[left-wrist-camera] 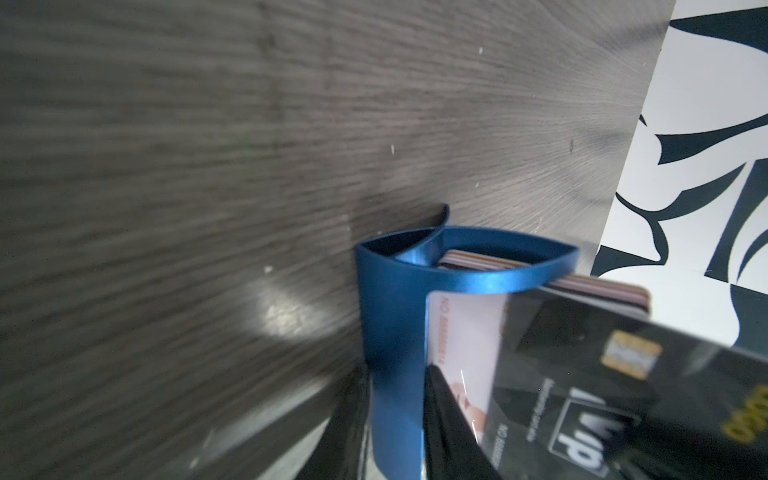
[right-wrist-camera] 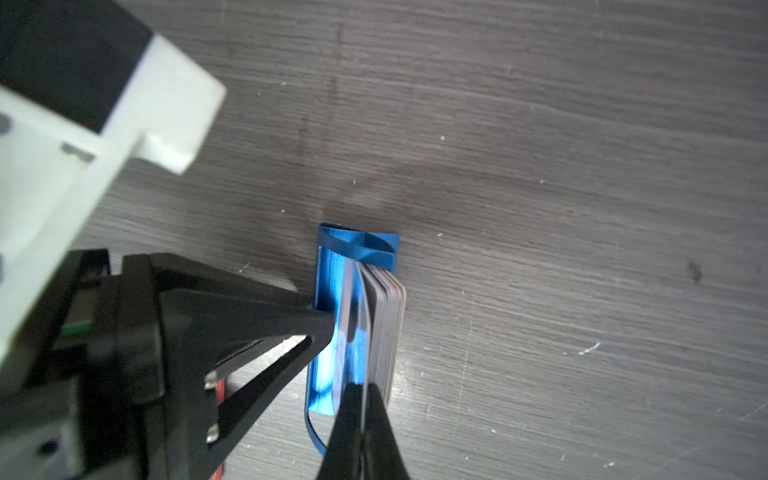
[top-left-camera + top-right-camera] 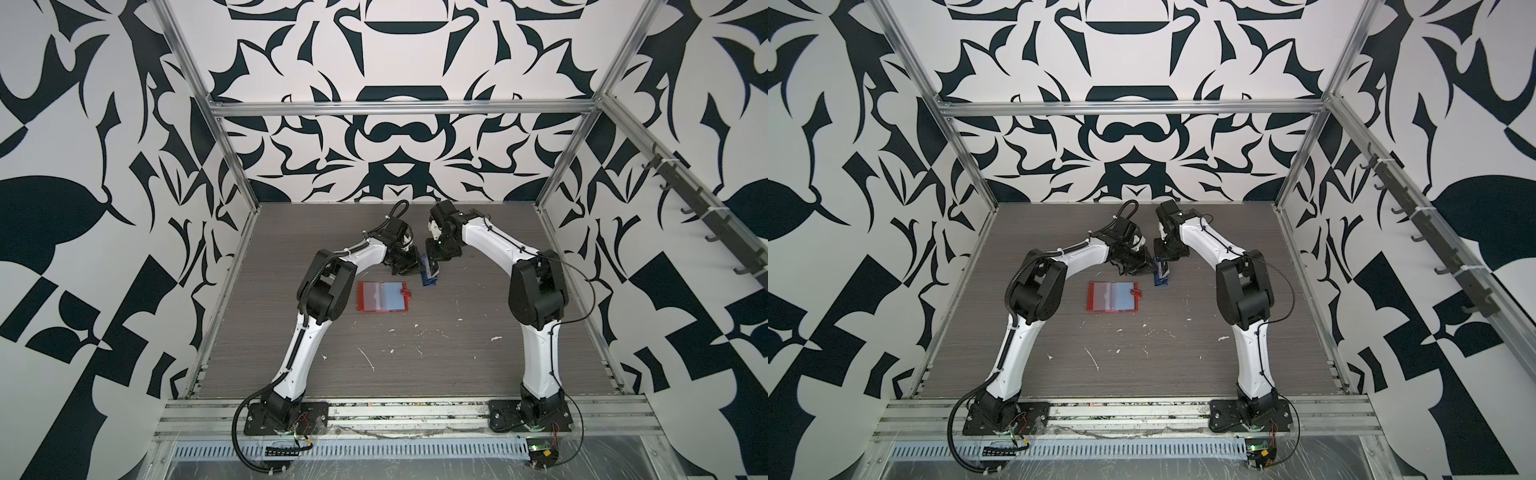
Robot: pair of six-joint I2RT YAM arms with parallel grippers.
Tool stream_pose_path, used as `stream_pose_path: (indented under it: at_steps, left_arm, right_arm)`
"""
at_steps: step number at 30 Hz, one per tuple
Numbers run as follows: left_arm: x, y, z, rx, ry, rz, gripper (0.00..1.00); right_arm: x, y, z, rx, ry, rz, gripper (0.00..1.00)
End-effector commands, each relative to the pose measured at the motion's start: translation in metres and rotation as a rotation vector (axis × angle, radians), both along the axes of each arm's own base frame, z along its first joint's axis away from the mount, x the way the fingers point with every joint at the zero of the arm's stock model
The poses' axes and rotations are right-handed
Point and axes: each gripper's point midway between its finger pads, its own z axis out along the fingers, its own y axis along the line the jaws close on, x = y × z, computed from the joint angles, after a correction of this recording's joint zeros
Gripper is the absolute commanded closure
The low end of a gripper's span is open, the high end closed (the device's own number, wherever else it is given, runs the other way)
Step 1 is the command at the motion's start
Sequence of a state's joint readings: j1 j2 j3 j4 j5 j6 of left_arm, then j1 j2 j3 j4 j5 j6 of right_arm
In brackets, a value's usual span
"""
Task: Put the credit cards into the card holder
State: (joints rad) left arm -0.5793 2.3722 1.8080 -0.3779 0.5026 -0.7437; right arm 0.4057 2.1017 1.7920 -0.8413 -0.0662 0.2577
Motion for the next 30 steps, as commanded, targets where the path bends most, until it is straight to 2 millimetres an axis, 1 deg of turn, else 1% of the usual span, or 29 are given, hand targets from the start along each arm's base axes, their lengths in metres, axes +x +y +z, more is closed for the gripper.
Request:
stream_pose_path:
  at_steps: [1,7,10,11,16,18,21,23,25,30]
  left_arm:
    - [-0.017,0.021,-0.032,0.115,0.09,0.028,0.74]
    - [-0.017,0.019,-0.027,0.1,0.089,0.022,0.73]
    - [-0.015,0.015,-0.018,0.08,0.079,0.012,0.7]
    - [-0.015,0.013,-0.014,0.069,0.076,0.006,0.66]
    - [-0.011,0.004,0.022,0.008,0.022,-0.028,0.55]
    - [-0.009,0.001,0.038,-0.011,-0.007,-0.035,0.53]
    - [-0.009,0.002,0.061,-0.022,-0.046,-0.052,0.52]
    - [-0.012,0.006,0.074,-0.018,-0.075,-0.059,0.52]
    - [-0.014,0.016,0.084,0.018,-0.121,-0.051,0.52]
    - [-0.025,0.053,0.094,0.126,-0.193,-0.001,0.52]
  right_arm:
    - [0.002,-0.016,0.032,-0.043,-0.058,-0.021,1.0]
    - [0.0,-0.014,0.034,-0.021,-0.059,-0.01,1.0]
    - [0.0,-0.007,0.043,0.022,-0.079,-0.001,1.0]
    - [0.0,-0.005,0.048,0.042,-0.09,0.002,1.0]
    - [-0.002,0.004,0.073,0.132,-0.144,0.002,1.0]
    - [-0.004,0.008,0.082,0.172,-0.156,0.008,1.0]
    - [-0.009,0.012,0.091,0.222,-0.168,0.01,1.0]
    - [-0.012,0.015,0.094,0.253,-0.172,0.009,1.0]
    - [-0.016,0.019,0.095,0.288,-0.171,0.01,1.0]
    - [-0.028,0.029,0.091,0.363,-0.136,0.029,1.0]
